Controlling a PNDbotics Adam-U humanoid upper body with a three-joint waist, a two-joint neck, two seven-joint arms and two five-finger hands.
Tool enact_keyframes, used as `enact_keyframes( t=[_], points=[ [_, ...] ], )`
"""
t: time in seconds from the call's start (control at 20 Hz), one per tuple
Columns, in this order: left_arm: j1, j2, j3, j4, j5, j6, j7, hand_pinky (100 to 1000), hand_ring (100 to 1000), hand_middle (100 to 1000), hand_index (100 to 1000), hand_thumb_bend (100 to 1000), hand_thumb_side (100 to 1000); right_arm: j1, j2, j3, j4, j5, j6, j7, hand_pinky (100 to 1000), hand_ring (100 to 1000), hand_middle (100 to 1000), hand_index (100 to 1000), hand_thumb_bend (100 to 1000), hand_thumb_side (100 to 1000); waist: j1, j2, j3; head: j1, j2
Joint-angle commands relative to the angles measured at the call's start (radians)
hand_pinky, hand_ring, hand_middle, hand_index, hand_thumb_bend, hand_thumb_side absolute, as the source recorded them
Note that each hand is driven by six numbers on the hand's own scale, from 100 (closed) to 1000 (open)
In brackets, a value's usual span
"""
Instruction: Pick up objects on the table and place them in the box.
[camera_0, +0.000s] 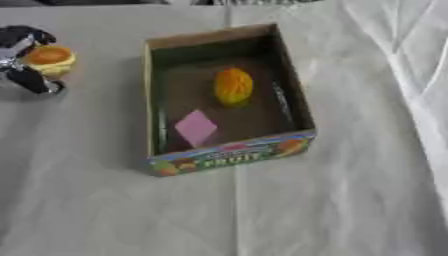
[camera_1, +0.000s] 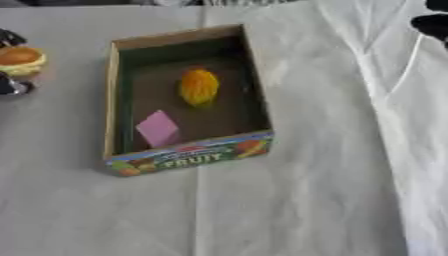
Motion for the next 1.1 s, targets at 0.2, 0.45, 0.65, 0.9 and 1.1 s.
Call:
enact_keyframes(
  t=[0.2, 0.45, 0.65, 0.9, 1.1],
  points=[
    [-0.022, 0.016, 0.006, 0.004, -0.059, -0.004, -0.003, 710, 720, 652, 740, 297, 100, -0.01, -0.016, -0.009, -0.021, -0.008, -0.002, -0.013, 808, 707, 709, 723, 100, 748, 0.001, -0.017, -0.005, 0.001, -0.008],
    [-0.021, 0.017, -0.006, 0.001, -0.169, -0.013, 0.02, 685, 689, 629, 720, 390, 100, -0.01, -0.014, -0.008, -0.021, -0.015, -0.004, -0.012, 809, 706, 708, 723, 100, 748, 0.001, -0.022, -0.006, 0.011, -0.005],
    [-0.02, 0.014, -0.01, -0.02, -0.195, -0.032, 0.038, 666, 678, 619, 710, 483, 100, -0.008, -0.013, -0.008, -0.021, -0.021, -0.005, -0.011, 809, 704, 706, 723, 100, 749, 0.0, -0.03, -0.005, 0.012, -0.004],
    [-0.015, 0.023, -0.03, -0.073, -0.188, -0.05, 0.047, 665, 681, 636, 718, 469, 100, -0.006, -0.013, -0.009, -0.021, -0.028, -0.007, -0.009, 808, 702, 704, 724, 100, 751, -0.003, -0.039, -0.003, 0.008, 0.0],
    [-0.01, 0.031, -0.046, -0.137, -0.184, -0.066, 0.047, 666, 668, 631, 713, 425, 100, -0.004, -0.013, -0.01, -0.021, -0.035, -0.011, -0.009, 806, 700, 702, 726, 100, 752, -0.004, -0.049, 0.001, 0.007, 0.005]
  ],
)
